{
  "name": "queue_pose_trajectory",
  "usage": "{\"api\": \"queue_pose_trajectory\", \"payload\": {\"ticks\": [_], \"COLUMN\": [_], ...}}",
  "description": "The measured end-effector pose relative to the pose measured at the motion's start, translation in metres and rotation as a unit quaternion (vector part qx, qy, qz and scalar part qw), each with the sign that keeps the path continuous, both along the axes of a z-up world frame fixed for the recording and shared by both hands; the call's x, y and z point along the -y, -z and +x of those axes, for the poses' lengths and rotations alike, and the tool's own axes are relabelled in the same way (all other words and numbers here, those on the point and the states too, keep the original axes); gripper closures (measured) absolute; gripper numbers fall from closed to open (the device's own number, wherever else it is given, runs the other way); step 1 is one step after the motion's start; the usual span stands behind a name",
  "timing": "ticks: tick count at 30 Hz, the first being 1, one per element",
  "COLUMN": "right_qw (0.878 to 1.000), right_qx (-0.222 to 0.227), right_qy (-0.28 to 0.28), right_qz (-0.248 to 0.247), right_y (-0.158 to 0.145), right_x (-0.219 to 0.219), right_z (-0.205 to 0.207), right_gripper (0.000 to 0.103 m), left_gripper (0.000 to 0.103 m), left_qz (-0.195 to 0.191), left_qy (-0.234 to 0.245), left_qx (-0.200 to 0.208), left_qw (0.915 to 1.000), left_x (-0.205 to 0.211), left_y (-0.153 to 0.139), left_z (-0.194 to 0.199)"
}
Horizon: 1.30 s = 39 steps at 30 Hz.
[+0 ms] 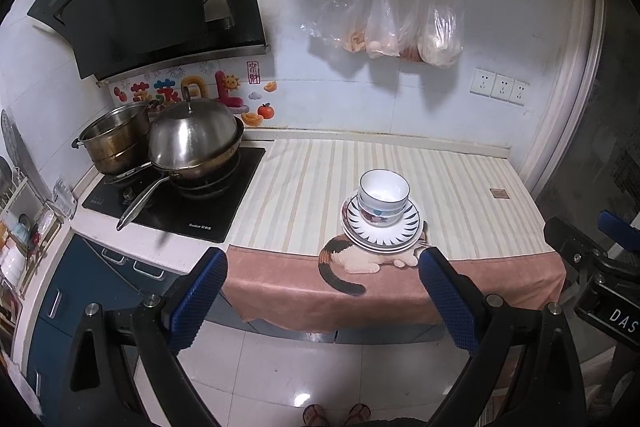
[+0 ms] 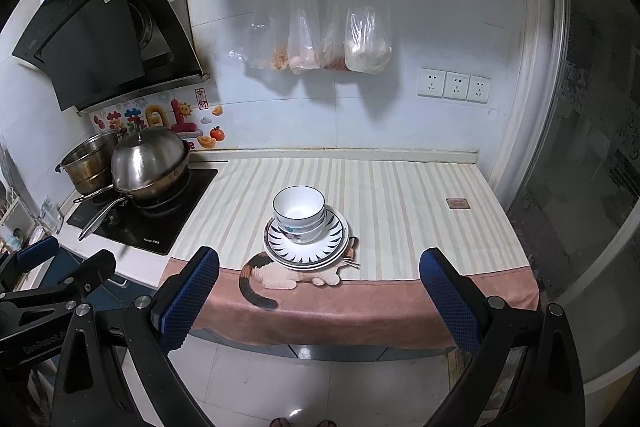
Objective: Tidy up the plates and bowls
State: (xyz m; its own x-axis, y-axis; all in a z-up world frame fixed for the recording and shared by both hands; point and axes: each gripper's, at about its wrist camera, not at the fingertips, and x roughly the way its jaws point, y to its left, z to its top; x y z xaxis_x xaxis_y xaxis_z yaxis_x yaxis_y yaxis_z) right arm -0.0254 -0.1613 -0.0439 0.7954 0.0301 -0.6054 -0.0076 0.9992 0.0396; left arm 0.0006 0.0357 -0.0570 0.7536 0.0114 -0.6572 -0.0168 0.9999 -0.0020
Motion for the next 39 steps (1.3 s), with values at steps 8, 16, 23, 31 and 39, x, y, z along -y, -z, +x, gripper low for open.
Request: {"api": "queue_pose_trajectory", "payload": {"ticks": [8,16,23,31,39], "right_qw": [1.000,1.000,1.000,1.000,1.000], "right_qx": [-0.004,-0.005,-0.010,-0.012,-0.012], "right_qy": [0.006,0.007,0.007,0.007,0.008], "right_qz": [0.002,0.001,0.002,0.002,0.004], "right_y": [0.003,0.004,0.008,0.014,0.015], "right_x": [-0.004,-0.005,-0.004,-0.012,-0.012], "right_z": [0.007,0.007,0.014,0.012,0.013], "right_gripper": [0.001,0.000,0.000,0.000,0.000], "left_gripper": [0.005,0.005,0.005,0.005,0.005], "left_qz": [0.003,0.000,-0.003,-0.003,-0.001], "left_qy": [0.001,0.001,0.000,-0.002,-0.004], "left_qx": [0.003,0.002,0.002,0.002,0.003], "left_qw": [1.0000,1.0000,1.0000,1.0000,1.0000], "left_x": [-0.002,-0.004,-0.005,-0.006,-0.004], "left_y": [-0.003,-0.004,-0.003,-0.004,-0.003], "left_z": [0.006,0.008,0.008,0.008,0.009]}}
